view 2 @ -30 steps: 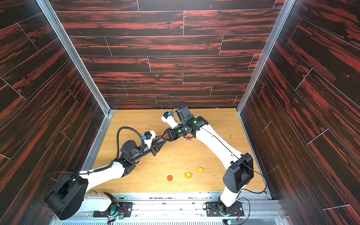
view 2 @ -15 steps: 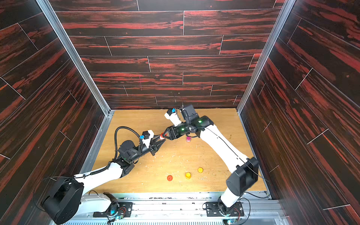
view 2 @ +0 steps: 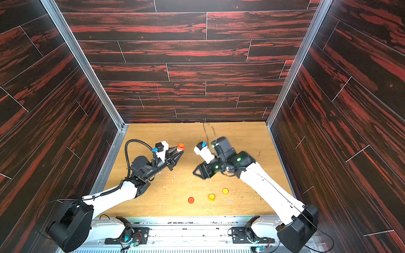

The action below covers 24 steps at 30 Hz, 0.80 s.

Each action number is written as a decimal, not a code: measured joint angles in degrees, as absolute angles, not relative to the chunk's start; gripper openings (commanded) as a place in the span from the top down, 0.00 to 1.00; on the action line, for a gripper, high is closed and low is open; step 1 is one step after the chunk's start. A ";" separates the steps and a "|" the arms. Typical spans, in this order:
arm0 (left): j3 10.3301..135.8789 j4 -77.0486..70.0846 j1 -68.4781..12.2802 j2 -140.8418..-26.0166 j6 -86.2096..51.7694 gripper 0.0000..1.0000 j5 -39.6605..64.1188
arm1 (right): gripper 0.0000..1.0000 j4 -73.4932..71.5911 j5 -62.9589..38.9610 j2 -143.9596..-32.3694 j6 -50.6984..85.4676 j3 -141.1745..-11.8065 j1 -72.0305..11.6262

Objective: Close the paint jar lid
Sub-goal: Pick up the lid from the center of the board.

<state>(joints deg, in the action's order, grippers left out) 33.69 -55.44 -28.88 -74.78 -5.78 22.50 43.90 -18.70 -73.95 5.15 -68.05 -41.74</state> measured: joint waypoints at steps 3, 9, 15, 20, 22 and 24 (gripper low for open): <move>34.20 -56.29 -28.23 -74.15 -7.05 0.66 22.50 | 0.35 42.28 -15.86 -74.98 6.87 -60.90 -47.09; 34.33 -56.62 -27.18 -72.49 -8.84 0.66 22.50 | 0.35 38.41 -9.98 -83.02 9.37 -56.82 -55.48; 34.35 -55.64 -26.85 -70.41 -9.06 0.66 22.48 | 0.36 35.42 -5.17 -89.62 9.65 -57.98 -58.35; 34.35 -54.02 -26.61 -68.58 -8.97 0.67 22.44 | 0.36 34.79 -1.74 -94.04 9.65 -59.90 -60.77; 34.35 -53.74 -26.55 -68.12 -8.88 0.67 22.44 | 0.37 34.81 -0.78 -95.24 9.63 -60.45 -61.58; 34.35 -53.39 -26.48 -67.75 -8.86 0.67 22.39 | 0.38 34.87 0.25 -96.55 9.65 -61.06 -62.15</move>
<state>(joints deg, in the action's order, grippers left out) 34.35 -53.39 -26.48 -67.75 -8.86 22.39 34.87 0.25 -96.55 9.65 -61.06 -62.15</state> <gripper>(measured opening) 0.361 0.627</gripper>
